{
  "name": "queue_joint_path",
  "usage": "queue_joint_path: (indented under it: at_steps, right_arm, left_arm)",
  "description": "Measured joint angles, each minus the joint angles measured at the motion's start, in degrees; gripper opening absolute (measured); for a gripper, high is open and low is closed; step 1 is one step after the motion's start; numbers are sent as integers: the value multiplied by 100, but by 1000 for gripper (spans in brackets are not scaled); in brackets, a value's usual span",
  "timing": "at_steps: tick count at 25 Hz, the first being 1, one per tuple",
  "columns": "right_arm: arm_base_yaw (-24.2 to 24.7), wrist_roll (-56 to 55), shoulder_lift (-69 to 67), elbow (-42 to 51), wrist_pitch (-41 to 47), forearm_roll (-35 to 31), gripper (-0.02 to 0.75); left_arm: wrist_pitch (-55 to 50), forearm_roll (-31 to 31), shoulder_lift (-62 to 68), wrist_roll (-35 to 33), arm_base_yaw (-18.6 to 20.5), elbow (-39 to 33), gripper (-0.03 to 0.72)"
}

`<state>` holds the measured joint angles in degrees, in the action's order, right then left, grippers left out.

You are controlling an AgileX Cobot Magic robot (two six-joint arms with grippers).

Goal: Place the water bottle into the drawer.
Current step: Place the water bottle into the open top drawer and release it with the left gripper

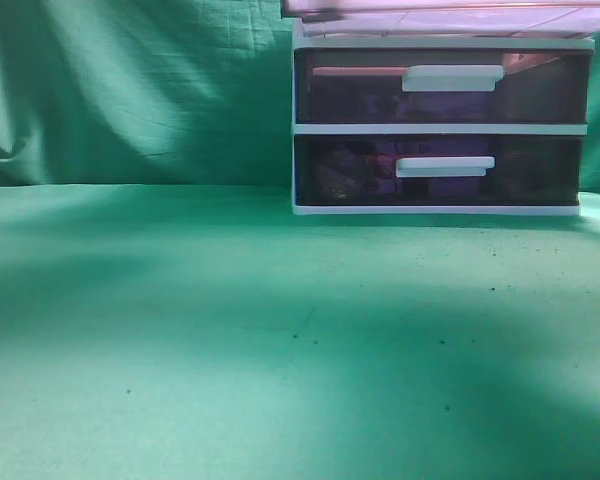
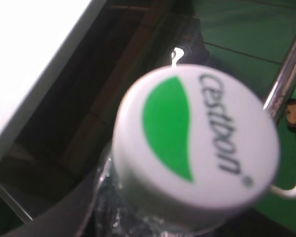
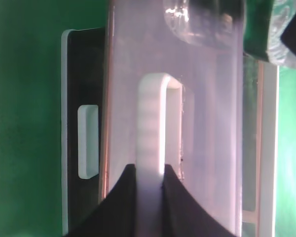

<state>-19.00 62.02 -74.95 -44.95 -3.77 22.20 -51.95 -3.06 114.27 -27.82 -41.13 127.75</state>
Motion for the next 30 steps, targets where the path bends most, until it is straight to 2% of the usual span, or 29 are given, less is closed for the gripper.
queue_joint_path:
  at_steps: [9,11,14,16,19,22,25,26,30]
  right_arm:
    - [0,-232,0,9,39,13,87]
    - [0,-256,0,9,47,13,87]
    - [0,-293,-10,23,136,26,87]
    - [0,-407,-10,23,176,26,87]
    - [0,-434,-21,23,293,36,87]
    - [0,-510,-21,23,377,36,87]
    - [0,-628,-30,23,449,36,87]
    - [0,-666,-30,23,482,36,87]
    - [0,-696,-30,35,572,36,87]
  left_arm:
    - [261,-134,198,427,0,0,293]
    - [607,-143,238,543,0,0,405]
    - [1442,167,363,698,0,4,564]
    - [1870,598,490,712,0,4,616]
    - [2527,1173,727,681,0,27,600]
    - [2937,1717,958,622,0,25,496]
    - [3294,2382,1129,595,0,25,510]
    - [3376,2541,1155,583,0,50,469]
    - [3560,2732,1193,273,0,239,484]
